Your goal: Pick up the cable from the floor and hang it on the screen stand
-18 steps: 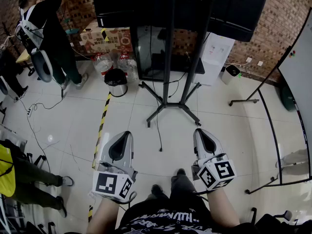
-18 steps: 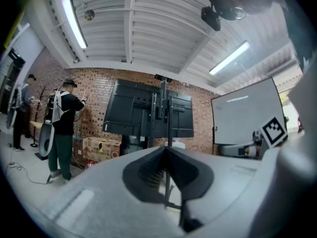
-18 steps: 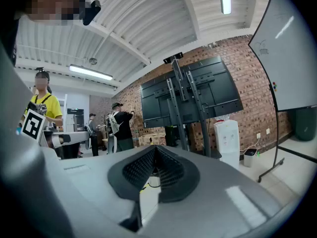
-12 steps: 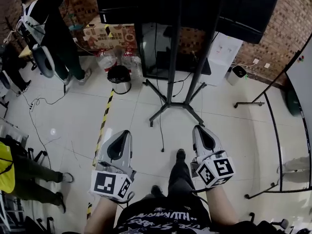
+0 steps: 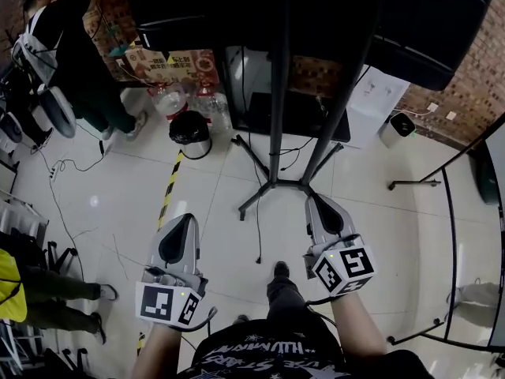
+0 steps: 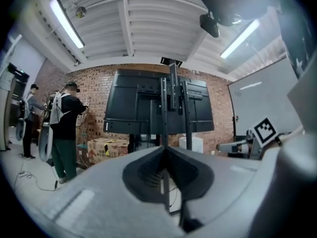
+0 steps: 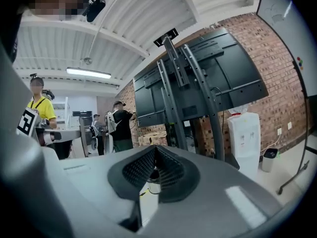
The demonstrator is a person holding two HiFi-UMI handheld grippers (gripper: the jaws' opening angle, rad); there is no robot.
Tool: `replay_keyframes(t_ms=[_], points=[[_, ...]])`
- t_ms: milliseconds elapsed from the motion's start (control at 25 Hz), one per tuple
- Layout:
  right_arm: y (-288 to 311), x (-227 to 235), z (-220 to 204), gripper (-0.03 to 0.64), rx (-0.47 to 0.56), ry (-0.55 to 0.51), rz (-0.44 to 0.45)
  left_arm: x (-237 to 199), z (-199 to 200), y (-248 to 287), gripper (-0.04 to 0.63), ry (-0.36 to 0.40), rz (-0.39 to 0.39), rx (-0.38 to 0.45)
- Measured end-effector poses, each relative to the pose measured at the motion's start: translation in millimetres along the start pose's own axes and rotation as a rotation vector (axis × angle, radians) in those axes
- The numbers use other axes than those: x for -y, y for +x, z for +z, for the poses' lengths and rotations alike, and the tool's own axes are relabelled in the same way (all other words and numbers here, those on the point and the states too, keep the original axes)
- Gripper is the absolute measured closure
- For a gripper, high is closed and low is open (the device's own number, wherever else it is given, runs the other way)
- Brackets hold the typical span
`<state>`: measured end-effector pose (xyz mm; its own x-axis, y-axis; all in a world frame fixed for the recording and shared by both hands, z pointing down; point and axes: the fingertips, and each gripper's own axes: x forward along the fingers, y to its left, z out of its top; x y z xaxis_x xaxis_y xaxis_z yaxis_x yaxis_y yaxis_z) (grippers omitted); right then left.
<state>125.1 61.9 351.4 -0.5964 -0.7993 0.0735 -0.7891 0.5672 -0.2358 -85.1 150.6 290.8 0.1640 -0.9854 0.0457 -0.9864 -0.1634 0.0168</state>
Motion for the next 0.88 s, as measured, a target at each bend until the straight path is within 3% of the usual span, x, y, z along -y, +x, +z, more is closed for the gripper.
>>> replay_keyframes(t_ms=[400, 600, 880], points=[[60.1, 79.8, -29.9, 0.609, -0.074, -0.016, 0.022, 14.0, -24.0, 85.6, 0.591, 0.009, 0.062, -0.074], [91.0, 94.4, -82.0, 0.609, -0.187, -0.034, -0.013, -5.0, -45.8, 125.1, 0.591, 0.004, 0.057, -0.116], [112.9, 116.6, -174.7, 0.609, -0.231, -0.061, -0.047, -24.6, -124.7, 171.6, 0.591, -0.013, 0.0, -0.137]])
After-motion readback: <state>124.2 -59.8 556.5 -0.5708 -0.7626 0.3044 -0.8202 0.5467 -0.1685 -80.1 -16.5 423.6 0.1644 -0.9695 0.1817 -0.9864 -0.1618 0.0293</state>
